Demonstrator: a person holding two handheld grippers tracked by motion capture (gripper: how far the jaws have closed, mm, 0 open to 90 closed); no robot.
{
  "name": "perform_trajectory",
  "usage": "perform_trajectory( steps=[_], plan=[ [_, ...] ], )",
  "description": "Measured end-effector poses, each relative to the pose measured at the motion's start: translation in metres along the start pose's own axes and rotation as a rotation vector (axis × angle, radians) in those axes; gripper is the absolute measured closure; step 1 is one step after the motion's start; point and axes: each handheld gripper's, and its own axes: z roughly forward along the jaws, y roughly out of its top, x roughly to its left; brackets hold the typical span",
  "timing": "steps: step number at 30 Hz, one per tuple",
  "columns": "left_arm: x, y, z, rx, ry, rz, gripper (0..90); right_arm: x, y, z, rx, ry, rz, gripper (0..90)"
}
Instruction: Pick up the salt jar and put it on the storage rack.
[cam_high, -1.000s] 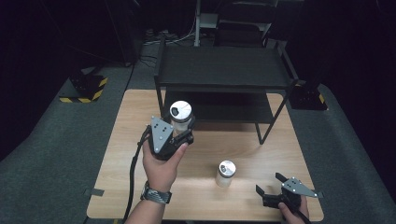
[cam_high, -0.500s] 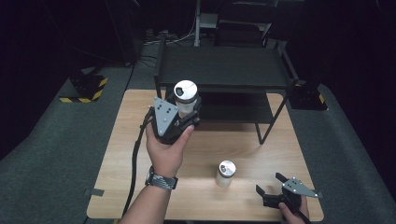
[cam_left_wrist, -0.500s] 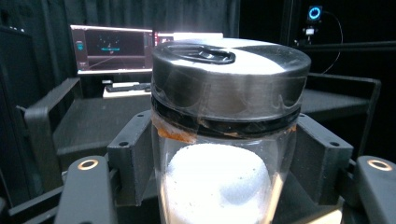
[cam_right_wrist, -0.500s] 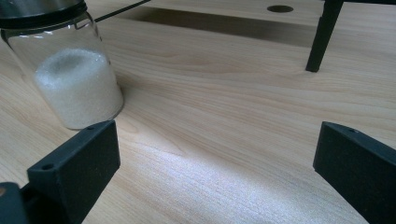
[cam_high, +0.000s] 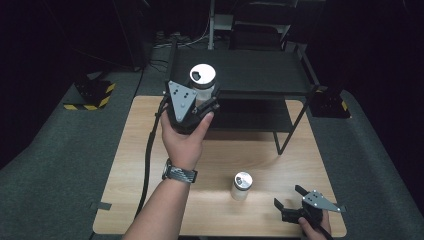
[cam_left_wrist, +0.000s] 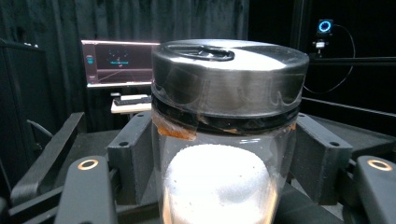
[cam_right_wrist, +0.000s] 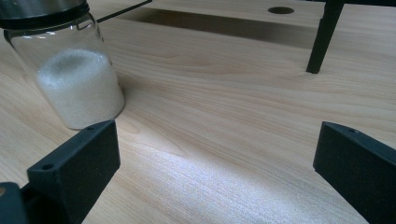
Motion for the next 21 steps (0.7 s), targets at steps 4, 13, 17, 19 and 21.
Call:
perform_trajectory(
  steps=[4, 13, 17, 19, 21],
  plan=[
    [0.000, 0.002, 0.011, -0.006, 0.010, -0.003, 31.4, -0.001, 0.000, -0.001, -0.001, -0.001, 0.004, 0.1],
    [-0.002, 0.007, 0.035, -0.007, 0.036, -0.011, 31.4, 0.000, -0.001, -0.001, -0.001, -0.004, -0.005, 0.1],
    [-0.002, 0.008, 0.046, -0.002, 0.049, -0.015, 31.4, 0.001, -0.001, -0.002, -0.004, -0.003, -0.016, 0.1],
    [-0.002, 0.009, 0.052, 0.003, 0.056, -0.006, 31.4, 0.000, -0.002, -0.002, -0.006, -0.003, -0.011, 0.1],
    [-0.002, 0.010, 0.055, 0.006, 0.057, -0.005, 31.4, -0.001, -0.002, -0.002, -0.009, -0.003, -0.005, 0.1]
  ],
)
